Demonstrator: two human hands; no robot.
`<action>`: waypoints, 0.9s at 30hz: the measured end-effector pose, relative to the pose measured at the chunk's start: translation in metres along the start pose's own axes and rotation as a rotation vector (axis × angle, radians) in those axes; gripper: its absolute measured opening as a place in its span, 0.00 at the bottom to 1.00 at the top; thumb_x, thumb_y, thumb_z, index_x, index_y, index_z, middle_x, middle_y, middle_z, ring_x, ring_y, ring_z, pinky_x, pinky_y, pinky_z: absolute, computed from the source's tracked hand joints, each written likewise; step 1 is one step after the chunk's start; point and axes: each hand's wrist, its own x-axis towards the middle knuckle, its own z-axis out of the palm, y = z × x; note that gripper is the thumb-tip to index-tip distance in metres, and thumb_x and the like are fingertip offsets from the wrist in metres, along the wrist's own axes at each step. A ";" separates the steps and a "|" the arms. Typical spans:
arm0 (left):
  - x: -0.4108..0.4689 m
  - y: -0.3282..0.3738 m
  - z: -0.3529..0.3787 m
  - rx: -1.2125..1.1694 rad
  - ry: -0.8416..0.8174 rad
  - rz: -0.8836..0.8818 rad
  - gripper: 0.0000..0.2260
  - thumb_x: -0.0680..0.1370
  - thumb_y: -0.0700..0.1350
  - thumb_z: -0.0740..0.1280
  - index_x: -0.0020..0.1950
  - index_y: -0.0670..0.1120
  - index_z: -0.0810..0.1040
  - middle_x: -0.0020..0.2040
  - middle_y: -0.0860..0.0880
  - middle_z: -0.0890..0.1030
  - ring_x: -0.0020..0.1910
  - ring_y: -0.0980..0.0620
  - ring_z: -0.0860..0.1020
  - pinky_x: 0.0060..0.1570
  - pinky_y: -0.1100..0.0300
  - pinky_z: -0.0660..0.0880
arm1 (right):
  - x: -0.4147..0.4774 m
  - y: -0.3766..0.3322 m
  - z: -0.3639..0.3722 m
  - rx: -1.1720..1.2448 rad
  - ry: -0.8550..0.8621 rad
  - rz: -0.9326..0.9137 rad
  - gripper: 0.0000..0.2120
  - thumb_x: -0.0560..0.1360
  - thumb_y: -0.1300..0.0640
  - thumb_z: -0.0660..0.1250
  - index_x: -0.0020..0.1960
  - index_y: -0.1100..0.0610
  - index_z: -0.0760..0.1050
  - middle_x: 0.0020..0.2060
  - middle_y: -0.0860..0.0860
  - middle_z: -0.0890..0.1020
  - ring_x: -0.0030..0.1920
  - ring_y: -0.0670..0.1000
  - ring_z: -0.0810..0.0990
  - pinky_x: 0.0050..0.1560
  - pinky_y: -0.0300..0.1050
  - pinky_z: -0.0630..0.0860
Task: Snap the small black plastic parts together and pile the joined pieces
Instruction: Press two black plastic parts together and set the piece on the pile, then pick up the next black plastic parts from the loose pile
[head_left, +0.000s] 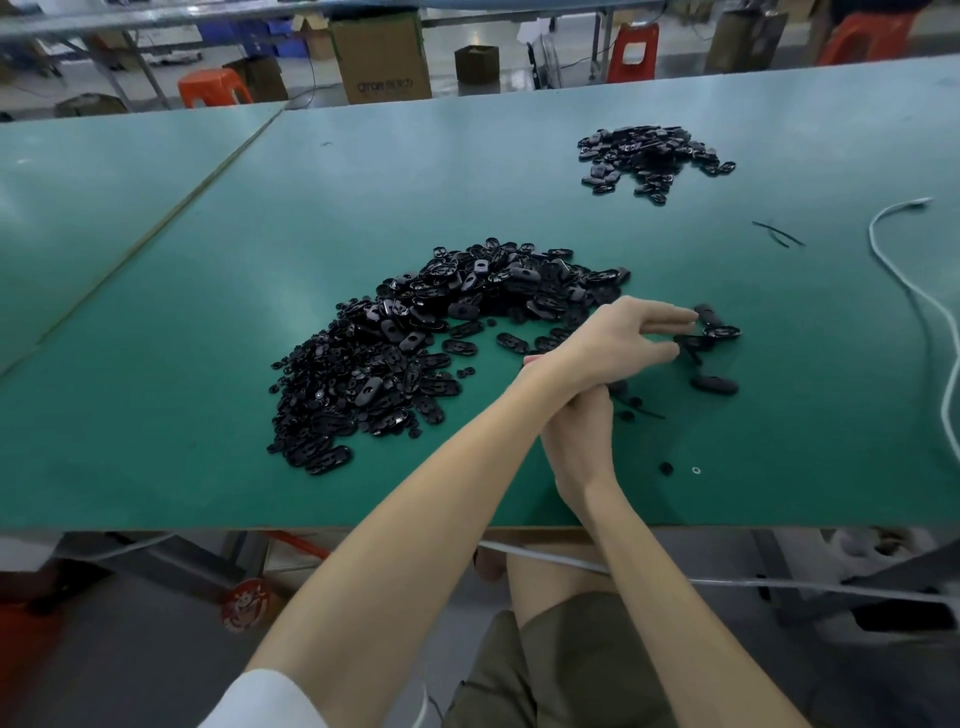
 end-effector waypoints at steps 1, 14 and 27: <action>-0.002 0.000 -0.001 -0.015 0.042 0.011 0.18 0.80 0.34 0.67 0.70 0.43 0.80 0.63 0.49 0.84 0.64 0.56 0.81 0.66 0.59 0.75 | 0.000 0.000 0.000 -0.005 -0.011 0.006 0.06 0.80 0.72 0.62 0.53 0.68 0.77 0.45 0.66 0.81 0.45 0.57 0.76 0.48 0.58 0.74; -0.064 -0.065 -0.065 0.589 0.390 -0.202 0.16 0.81 0.33 0.64 0.66 0.45 0.82 0.65 0.46 0.80 0.65 0.45 0.74 0.67 0.50 0.69 | 0.000 0.004 0.003 -0.164 0.029 -0.116 0.10 0.81 0.66 0.64 0.54 0.54 0.81 0.45 0.50 0.85 0.39 0.46 0.85 0.43 0.43 0.80; -0.101 -0.056 -0.053 0.339 0.383 -0.051 0.05 0.82 0.40 0.69 0.55 0.44 0.84 0.46 0.49 0.81 0.48 0.49 0.80 0.57 0.53 0.74 | 0.005 0.006 0.001 -0.089 0.093 -0.129 0.08 0.82 0.61 0.67 0.60 0.54 0.79 0.54 0.56 0.82 0.50 0.52 0.84 0.52 0.49 0.83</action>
